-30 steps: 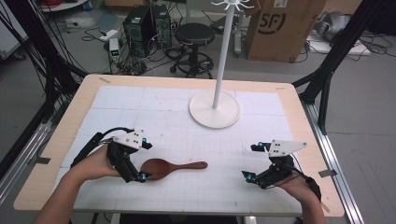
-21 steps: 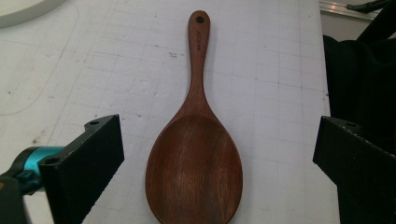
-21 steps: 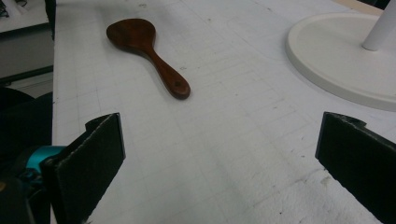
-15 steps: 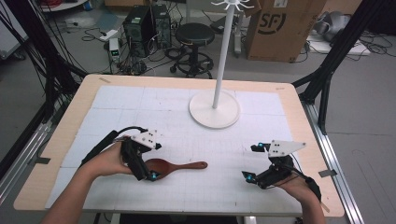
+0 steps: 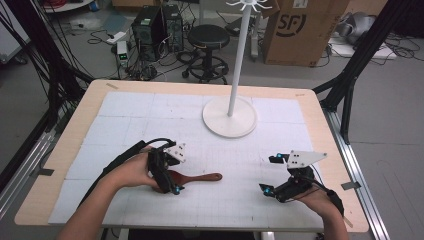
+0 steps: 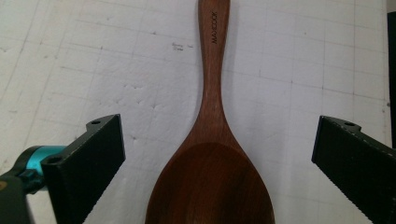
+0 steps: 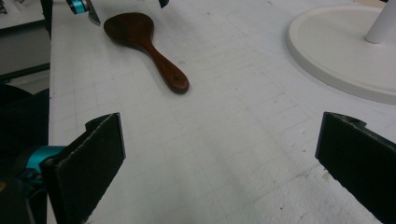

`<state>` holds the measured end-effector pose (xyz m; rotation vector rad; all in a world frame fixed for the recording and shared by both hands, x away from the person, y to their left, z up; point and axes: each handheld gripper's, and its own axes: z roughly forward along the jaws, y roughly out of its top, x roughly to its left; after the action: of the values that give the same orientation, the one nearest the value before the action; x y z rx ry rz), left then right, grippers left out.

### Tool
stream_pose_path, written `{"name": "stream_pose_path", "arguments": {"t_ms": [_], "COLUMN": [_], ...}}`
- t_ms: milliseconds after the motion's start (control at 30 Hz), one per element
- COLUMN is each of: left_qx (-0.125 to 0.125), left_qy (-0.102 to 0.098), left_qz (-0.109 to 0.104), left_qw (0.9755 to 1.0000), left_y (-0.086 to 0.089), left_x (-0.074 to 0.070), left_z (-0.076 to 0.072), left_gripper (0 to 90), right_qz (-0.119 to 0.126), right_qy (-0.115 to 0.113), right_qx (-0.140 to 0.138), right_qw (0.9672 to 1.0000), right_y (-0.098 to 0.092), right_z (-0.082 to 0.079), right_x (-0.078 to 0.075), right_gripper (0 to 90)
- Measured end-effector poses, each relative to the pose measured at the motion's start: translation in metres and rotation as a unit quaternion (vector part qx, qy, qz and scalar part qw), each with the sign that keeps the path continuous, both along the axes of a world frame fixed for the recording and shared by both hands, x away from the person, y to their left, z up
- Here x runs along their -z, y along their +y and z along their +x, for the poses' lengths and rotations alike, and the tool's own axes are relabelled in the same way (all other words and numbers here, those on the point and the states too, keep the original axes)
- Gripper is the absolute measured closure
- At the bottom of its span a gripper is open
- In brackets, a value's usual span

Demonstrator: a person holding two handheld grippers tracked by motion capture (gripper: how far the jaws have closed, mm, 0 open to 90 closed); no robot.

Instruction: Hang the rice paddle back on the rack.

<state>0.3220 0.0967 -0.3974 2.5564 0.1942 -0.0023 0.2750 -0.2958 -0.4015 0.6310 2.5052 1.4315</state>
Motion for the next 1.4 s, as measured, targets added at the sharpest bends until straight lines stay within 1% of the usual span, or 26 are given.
{"name": "stream_pose_path", "arguments": {"t_ms": [33, 133, 267, 400, 467, 533, 567, 633, 700, 833, 967, 1100, 1167, 1233, 1400], "left_qx": [0.001, 0.003, 0.005, 0.01, 0.005, 0.006, 0.004, 0.002, 0.001, -0.007, -0.006, -0.003, -0.001, 0.002, 0.009], "left_qy": [-0.001, -0.005, -0.007, -0.009, -0.015, -0.014, -0.018, -0.02, -0.023, -0.025, -0.028, -0.026, -0.028, -0.027, -0.013], "left_qz": [-0.002, 0.004, 0.003, 0.014, 0.022, 0.028, 0.03, 0.034, 0.043, 0.054, 0.068, 0.076, 0.079, 0.081, 0.088], "left_qw": [1.0, 1.0, 1.0, 0.9998, 0.9996, 0.9995, 0.9994, 0.9992, 0.9988, 0.9982, 0.9973, 0.9968, 0.9965, 0.9963, 0.996], "left_y": [-0.002, -0.009, -0.018, -0.023, -0.026, -0.027, -0.028, -0.029, -0.03, -0.033, -0.035, -0.038, -0.039, -0.039, -0.042], "left_x": [0.001, 0.002, 0.004, 0.009, 0.012, 0.013, 0.014, 0.015, 0.016, 0.018, 0.02, 0.02, 0.019, 0.018, 0.017], "left_z": [0.0, 0.001, 0.002, 0.003, 0.002, 0.002, 0.002, 0.002, 0.003, 0.002, 0.002, 0.002, 0.001, 0.001, 0.001], "left_gripper": [3.2, 4.4, 4.4, 6.8, 7.4, 8.8, 9.4, 12.1, 16.0, 23.7, 32.6, 39.4, 43.7, 47.9, 57.5], "right_qz": [0.0, -0.002, -0.003, -0.004, -0.005, -0.006, -0.005, -0.005, -0.006, -0.009, -0.009, -0.009, -0.01, -0.01, -0.01], "right_qy": [0.002, 0.002, 0.003, 0.002, 0.003, 0.003, 0.004, 0.002, 0.001, 0.004, 0.004, 0.006, 0.008, 0.006, 0.007], "right_qx": [0.001, 0.001, 0.001, 0.002, 0.001, 0.001, 0.003, 0.003, 0.004, 0.004, 0.004, 0.004, 0.004, 0.004, 0.003], "right_qw": [1.0, 1.0, 1.0, 1.0, 1.0, 1.0, 1.0, 1.0, 1.0, 0.9999, 0.9999, 0.9999, 0.9999, 0.9999, 0.9999], "right_y": [0.0, 0.001, 0.001, 0.001, 0.0, -0.001, -0.001, -0.002, -0.002, -0.001, -0.001, -0.001, -0.001, -0.001, -0.001], "right_z": [0.0, 0.0, 0.0, 0.0, 0.0, 0.0, -0.001, 0.0, 0.0, -0.001, 0.0, 0.0, 0.0, 0.0, 0.0], "right_x": [0.0, 0.001, 0.001, 0.002, 0.002, 0.003, 0.003, 0.003, 0.003, 0.004, 0.004, 0.004, 0.004, 0.004, 0.004], "right_gripper": [0.3, 0.3, 0.3, 0.3, 0.3, 0.3, 0.3, 0.3, 0.3, 0.3, 0.3, 0.3, 0.3, 0.3, 0.3]}}
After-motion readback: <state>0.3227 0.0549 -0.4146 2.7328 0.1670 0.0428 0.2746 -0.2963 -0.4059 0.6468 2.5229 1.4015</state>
